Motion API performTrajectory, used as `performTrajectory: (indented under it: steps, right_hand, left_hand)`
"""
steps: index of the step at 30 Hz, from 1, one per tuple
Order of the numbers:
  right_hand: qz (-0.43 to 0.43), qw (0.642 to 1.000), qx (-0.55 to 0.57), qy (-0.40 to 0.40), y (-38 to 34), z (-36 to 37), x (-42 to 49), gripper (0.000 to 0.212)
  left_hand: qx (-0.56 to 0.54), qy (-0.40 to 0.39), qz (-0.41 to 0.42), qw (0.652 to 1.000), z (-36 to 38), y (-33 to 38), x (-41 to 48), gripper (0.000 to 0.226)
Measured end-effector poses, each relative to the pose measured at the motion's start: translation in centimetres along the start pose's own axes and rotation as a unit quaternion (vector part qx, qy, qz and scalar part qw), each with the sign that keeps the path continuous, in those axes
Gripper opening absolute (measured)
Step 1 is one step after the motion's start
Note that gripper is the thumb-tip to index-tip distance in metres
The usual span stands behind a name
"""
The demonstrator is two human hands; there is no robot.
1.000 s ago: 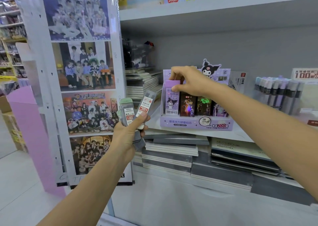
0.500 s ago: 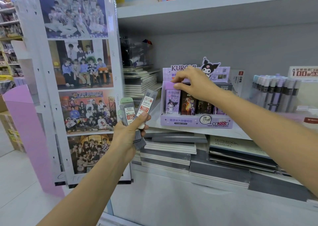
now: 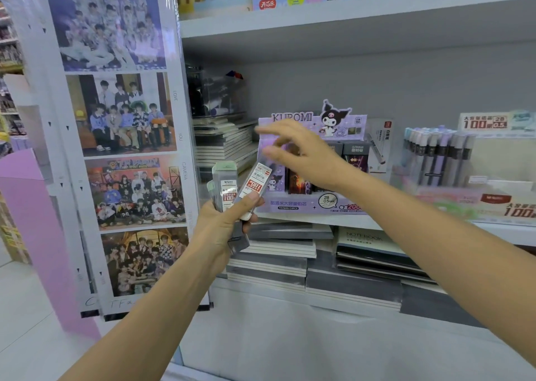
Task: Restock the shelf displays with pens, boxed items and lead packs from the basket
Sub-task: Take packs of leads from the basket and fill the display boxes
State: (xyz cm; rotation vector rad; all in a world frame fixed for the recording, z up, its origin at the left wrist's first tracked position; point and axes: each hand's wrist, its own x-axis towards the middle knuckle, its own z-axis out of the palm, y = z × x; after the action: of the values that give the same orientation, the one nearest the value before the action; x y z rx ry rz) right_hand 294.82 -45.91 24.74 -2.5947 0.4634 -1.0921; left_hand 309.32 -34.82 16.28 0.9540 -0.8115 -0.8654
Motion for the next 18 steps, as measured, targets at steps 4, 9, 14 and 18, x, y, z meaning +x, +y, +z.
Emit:
performTrajectory:
  steps: [4, 9, 14, 18]
  right_hand:
    - [0.077, 0.989, 0.115, -0.054, 0.2, -1.3, -2.4, 0.021]
    - [0.142, 0.964, 0.223, 0.042, 1.9, -2.8, -6.4, 0.011]
    - [0.196, 0.95, 0.244, 0.017, 2.7, -3.8, -11.1, 0.01]
    - [0.182, 0.959, 0.217, -0.025, 2.6, -5.1, -13.7, 0.023]
  left_hand:
    - [-0.016, -0.044, -0.017, 0.999, 2.2, -0.2, -1.0, 0.056]
    - [-0.066, -0.055, -0.052, 0.995, 4.2, -0.4, -1.6, 0.051]
    - [-0.045, -0.043, -0.027, 0.998, 7.8, -1.6, -2.2, 0.01]
    - [-0.009, -0.073, -0.028, 0.997, 10.9, -3.0, -3.1, 0.008]
